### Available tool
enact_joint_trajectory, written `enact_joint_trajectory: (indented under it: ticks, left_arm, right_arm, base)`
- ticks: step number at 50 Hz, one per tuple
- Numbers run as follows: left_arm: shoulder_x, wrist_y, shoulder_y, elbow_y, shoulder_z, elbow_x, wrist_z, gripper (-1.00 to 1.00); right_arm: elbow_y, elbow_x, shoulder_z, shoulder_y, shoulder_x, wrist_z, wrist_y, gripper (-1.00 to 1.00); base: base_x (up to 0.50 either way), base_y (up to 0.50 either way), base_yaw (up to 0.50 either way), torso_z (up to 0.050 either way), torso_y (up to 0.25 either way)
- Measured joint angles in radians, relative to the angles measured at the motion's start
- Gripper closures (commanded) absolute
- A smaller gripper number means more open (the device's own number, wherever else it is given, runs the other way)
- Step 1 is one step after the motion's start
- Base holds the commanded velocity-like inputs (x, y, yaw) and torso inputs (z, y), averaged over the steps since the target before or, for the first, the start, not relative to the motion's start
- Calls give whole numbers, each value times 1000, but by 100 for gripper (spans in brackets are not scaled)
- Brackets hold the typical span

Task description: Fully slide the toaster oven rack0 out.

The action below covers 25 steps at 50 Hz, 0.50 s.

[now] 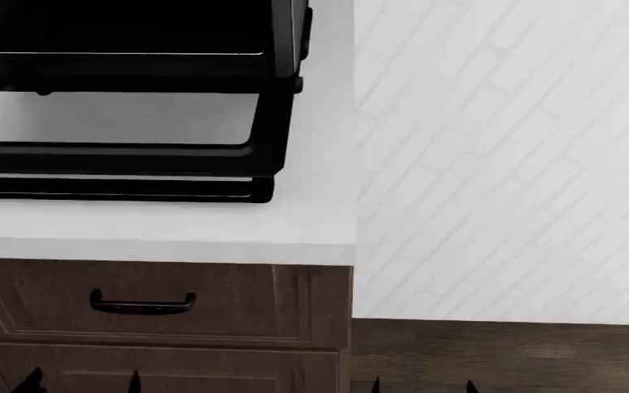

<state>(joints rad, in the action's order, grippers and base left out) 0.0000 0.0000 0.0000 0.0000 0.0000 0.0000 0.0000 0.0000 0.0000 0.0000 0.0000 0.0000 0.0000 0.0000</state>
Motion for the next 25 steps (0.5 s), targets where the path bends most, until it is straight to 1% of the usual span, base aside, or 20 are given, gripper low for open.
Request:
enact_joint_trajectory:
  ticks: [5,10,16,25]
  left_arm:
    - [-5,-15,9,15,14,-8,-10,-100]
    - [-17,-42,-3,39,19,-19,-20,-100]
    - [-33,-133,-25,140,35,-15,-43,-100]
    - [-59,-314,-83,353,62,-1,-71,-100]
  right_arm:
    - [-13,20,-10,-12,6,4,-10,-100]
    - [-48,54,-17,-10,26,-11,38,-100]
    - [-175,77,-30,4,63,-16,169,-100]
    - [-396,93,-52,92,122,-15,441,-100]
  base:
    - [0,0,0,0,0]
    - [0,0,0,0,0]
    - [0,0,0,0,0]
    - [0,0,0,0,0]
